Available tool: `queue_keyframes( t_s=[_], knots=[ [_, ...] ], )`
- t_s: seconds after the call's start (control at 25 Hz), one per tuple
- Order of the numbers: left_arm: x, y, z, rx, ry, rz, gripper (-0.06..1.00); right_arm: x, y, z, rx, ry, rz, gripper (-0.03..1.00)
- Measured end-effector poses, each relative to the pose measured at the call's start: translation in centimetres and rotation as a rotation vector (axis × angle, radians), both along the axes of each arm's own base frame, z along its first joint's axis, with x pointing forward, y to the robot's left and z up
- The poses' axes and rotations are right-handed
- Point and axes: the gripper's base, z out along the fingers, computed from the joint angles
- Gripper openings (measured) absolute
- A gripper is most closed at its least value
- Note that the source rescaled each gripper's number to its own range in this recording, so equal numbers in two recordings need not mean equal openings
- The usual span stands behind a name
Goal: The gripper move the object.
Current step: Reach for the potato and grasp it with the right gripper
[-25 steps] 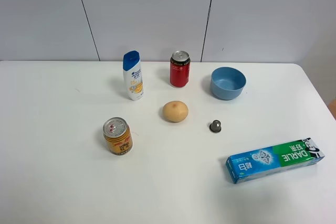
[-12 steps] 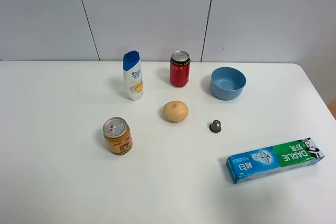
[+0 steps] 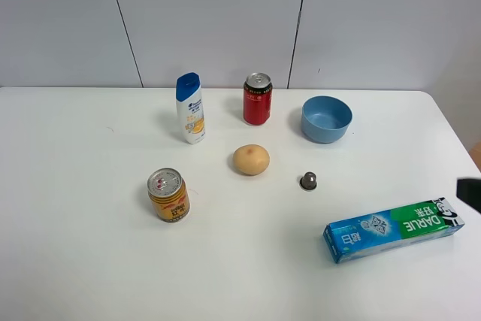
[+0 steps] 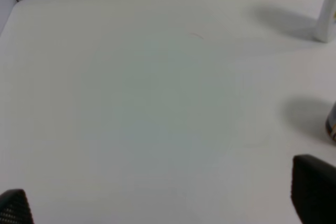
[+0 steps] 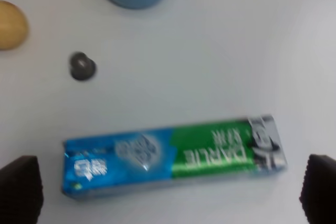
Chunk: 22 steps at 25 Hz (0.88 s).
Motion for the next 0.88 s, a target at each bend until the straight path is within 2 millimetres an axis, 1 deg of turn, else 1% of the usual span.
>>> queue_keyframes(
  t_s=[0.16, 0.2, 0.32, 0.4, 0.44, 0.52, 0.6, 0.72, 0.76, 0.84, 0.88],
  knots=[
    [0.0, 0.0, 0.0, 0.000, 0.000, 0.000, 1.00, 6.0, 0.7, 3.3, 0.007, 0.048, 0.158, 1.00],
    [0.0, 0.0, 0.0, 0.000, 0.000, 0.000, 1.00, 7.7, 0.8, 4.0, 0.003, 0.067, 0.201, 1.00],
    [0.0, 0.0, 0.0, 0.000, 0.000, 0.000, 1.00, 13.0, 1.2, 5.2, 0.023, 0.120, 0.321, 1.00],
    [0.0, 0.0, 0.0, 0.000, 0.000, 0.000, 1.00, 16.5, 1.4, 5.2, 0.045, 0.170, 0.382, 1.00],
    [0.0, 0.0, 0.0, 0.000, 0.000, 0.000, 1.00, 17.9, 1.5, 5.4, 0.057, 0.176, 0.408, 1.00],
    [0.0, 0.0, 0.0, 0.000, 0.000, 0.000, 1.00, 20.5, 2.1, 5.1, 0.052, 0.213, 0.465, 1.00],
    [0.0, 0.0, 0.0, 0.000, 0.000, 0.000, 1.00, 22.3, 3.5, 4.6, -0.019, 0.243, 0.534, 1.00],
    [0.0, 0.0, 0.0, 0.000, 0.000, 0.000, 1.00, 23.9, 7.5, 2.7, -0.175, 0.313, 0.680, 1.00],
    [0.0, 0.0, 0.0, 0.000, 0.000, 0.000, 1.00, 24.4, 8.8, 1.8, -0.218, 0.335, 0.715, 1.00],
    [0.0, 0.0, 0.0, 0.000, 0.000, 0.000, 1.00, 24.9, 11.8, -0.4, -0.276, 0.386, 0.797, 1.00],
    [0.0, 0.0, 0.0, 0.000, 0.000, 0.000, 1.00, 25.1, 12.9, -1.3, -0.298, 0.399, 0.824, 1.00]
  ],
)
